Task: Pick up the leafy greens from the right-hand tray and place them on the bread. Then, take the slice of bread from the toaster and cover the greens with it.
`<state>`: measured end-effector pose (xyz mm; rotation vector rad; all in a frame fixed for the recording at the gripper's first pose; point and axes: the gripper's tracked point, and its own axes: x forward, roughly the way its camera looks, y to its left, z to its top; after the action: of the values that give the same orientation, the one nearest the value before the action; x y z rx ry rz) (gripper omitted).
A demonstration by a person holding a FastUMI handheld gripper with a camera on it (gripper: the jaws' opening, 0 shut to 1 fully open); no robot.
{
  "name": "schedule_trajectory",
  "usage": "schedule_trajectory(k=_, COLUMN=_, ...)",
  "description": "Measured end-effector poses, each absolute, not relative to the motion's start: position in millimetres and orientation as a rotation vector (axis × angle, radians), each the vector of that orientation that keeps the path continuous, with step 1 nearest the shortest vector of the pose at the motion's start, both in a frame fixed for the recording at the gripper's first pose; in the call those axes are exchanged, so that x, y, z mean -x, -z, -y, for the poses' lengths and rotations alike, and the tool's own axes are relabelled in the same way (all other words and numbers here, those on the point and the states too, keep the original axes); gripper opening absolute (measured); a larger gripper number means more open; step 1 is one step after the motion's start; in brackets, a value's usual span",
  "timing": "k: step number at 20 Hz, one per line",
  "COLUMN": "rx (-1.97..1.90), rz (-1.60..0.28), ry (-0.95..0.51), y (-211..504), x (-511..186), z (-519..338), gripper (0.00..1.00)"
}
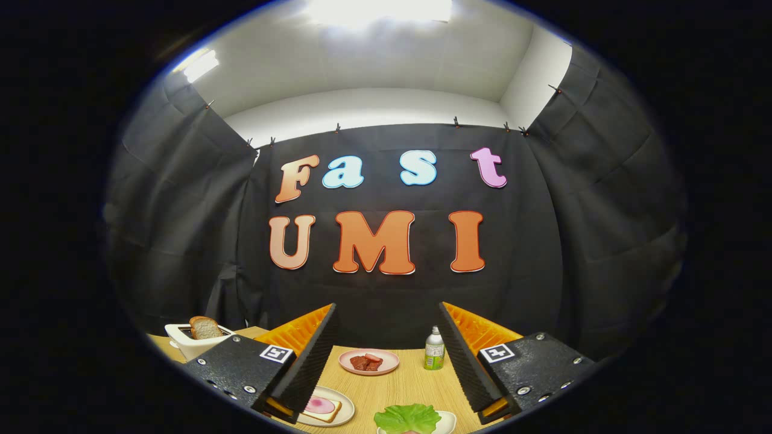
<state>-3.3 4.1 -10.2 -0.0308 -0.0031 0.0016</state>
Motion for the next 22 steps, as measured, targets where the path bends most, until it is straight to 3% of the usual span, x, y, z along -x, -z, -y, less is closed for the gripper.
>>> schedule_trajectory(k=11, rx=-0.026, rz=-0.075, ry=-0.021, y=28, x=-7, z=-1, gripper=0.97)
schedule_trajectory(k=22, rx=-0.002, rz=-0.486, ry=-0.054, y=124, x=-23, z=20, gripper=0.97)
